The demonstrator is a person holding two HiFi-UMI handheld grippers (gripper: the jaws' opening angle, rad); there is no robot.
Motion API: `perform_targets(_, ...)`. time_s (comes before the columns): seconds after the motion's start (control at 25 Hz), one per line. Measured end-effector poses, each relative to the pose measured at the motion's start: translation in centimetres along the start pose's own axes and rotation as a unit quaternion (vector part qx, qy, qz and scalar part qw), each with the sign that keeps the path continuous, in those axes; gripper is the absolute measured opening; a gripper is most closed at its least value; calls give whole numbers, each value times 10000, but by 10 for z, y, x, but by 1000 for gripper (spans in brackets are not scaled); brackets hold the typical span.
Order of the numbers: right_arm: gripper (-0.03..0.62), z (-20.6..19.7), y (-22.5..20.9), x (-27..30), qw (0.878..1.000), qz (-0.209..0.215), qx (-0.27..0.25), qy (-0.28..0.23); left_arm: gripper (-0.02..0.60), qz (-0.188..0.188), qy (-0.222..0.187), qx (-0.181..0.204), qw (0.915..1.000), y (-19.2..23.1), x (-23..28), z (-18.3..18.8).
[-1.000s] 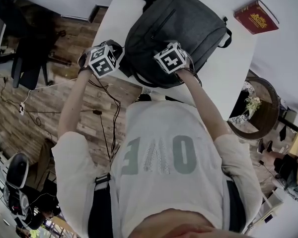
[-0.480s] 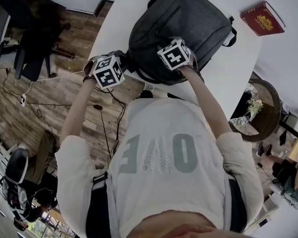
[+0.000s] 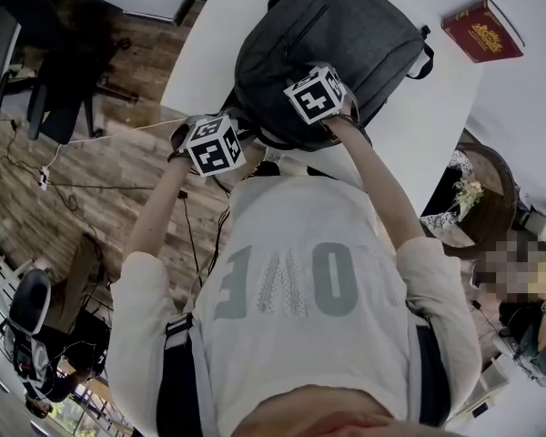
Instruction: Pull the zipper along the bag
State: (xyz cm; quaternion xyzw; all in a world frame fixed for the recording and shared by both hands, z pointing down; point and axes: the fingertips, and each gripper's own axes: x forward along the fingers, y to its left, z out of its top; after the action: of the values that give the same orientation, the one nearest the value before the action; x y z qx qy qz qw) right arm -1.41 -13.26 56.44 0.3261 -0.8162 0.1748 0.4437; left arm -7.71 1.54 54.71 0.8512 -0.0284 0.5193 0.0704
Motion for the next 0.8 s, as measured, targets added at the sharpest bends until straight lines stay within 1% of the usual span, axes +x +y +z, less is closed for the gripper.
perform_targets(0.08,193,-2,2,0,9999,65,-84,24,28,-3,-93,-262,9996,-4,3,0)
perform_targets(0.12,192,-2,4,0,9998,155,-106,33,26,86,-95,-411,9991,-5,5,-1)
perform_targets(0.2,198,-6,10,-1,9990,444,-68,53,26,397,-12,-617,9973,-5,8,-3)
perform_targets(0.24,223,-5,11,-4,9984,568,-63,-15,26,563,39,-676,9961,-6,10,-4)
perform_targets(0.28,265,-2,9,-8,9981,596,-109,-147,26,701,74,-732,9948,-6,11,-4)
perform_targets(0.32,289,4,2,-15,9981,488,-226,-291,26,801,85,-795,9936,-6,12,-4)
perform_targets(0.36,299,10,-10,-22,9980,250,-428,-392,26,869,79,-862,9925,-5,13,-5)
perform_targets(0.44,308,19,-46,-37,9940,-438,-916,-409,26,951,64,-982,9906,-4,15,-4)
perform_targets(0.52,308,23,-88,-52,9874,-1056,-1132,-327,26,1006,77,-1071,9891,-4,16,-4)
perform_targets(0.56,308,24,-108,-58,9862,-1229,-1078,-272,26,1028,89,-1102,9885,-3,16,-5)
perform_targets(0.6,308,23,-123,-61,9875,-1261,-922,-207,26,1045,97,-1127,9881,-3,16,-6)
perform_targets(0.64,319,20,-134,-62,9909,-1159,-672,-142,26,1057,102,-1148,9877,-2,15,-6)
perform_targets(0.72,318,14,-142,-60,9963,-857,-101,2,26,1088,110,-1183,9869,-2,15,-7)
perform_targets(0.8,318,10,-143,-57,9973,-686,243,128,26,1146,99,-1284,9850,-1,15,-7)
